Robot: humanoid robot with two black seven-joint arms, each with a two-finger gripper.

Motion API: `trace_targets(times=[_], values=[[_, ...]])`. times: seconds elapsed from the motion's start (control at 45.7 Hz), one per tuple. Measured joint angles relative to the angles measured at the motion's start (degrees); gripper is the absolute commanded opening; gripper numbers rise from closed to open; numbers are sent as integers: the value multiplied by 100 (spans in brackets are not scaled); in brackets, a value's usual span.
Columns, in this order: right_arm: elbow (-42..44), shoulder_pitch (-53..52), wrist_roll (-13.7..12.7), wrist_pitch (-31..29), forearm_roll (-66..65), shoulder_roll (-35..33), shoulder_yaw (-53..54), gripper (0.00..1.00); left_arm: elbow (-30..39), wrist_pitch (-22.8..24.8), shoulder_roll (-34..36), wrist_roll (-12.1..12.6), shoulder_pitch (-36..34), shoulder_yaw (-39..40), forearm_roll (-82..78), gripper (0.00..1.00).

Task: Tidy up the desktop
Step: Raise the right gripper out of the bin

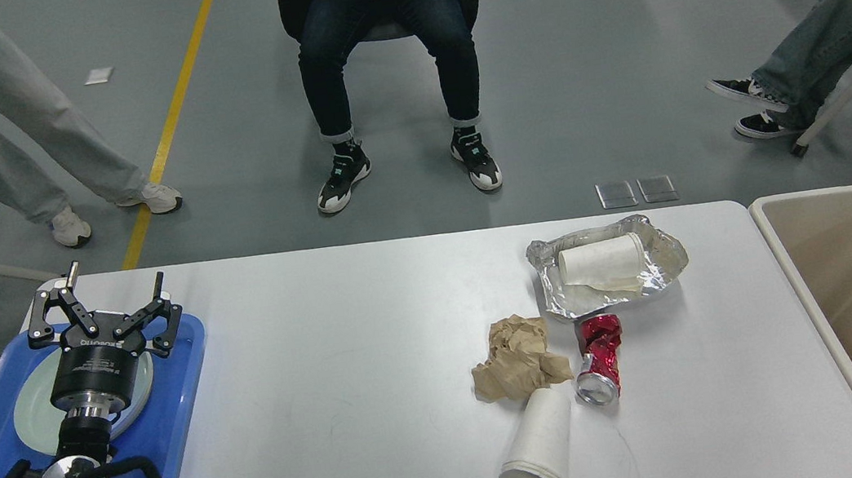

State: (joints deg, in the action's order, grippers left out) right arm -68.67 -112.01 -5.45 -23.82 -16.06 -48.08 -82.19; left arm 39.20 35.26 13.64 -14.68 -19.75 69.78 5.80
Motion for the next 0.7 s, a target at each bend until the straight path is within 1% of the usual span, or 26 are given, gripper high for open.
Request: trace_targets(times=[0.088,0.197,0.328,0.438,0.481,0.547,0.613,0.7], values=[[872,1195,1,1,-131,-179,831,0,0,0,-1,0,0,0,0,96],[1919,2656,0,20,-180,-111,1839,0,0,0,-1,0,0,0,0,96],[3290,4349,2,146,-187,413,2861,0,0,0,-1,0,-1,0,0,96],[4560,5621,2,335,-155,1048,3435,0,0,0,-2,0,-2,0,0,96],[5218,6234,2,523,-117,1439,3684,0,0,0,-2,0,-3,0,1,96],[5715,6727,0,837,-98,1778,3849,0,0,0,-3,0,-3,0,1,96],[6048,7147,-8,1257,-83,2084,3929,0,0,0,-3,0,-4,0,0,96],[6212,7442,-14,1688,-75,2297,3964,0,0,0,-3,0,-4,0,0,96]])
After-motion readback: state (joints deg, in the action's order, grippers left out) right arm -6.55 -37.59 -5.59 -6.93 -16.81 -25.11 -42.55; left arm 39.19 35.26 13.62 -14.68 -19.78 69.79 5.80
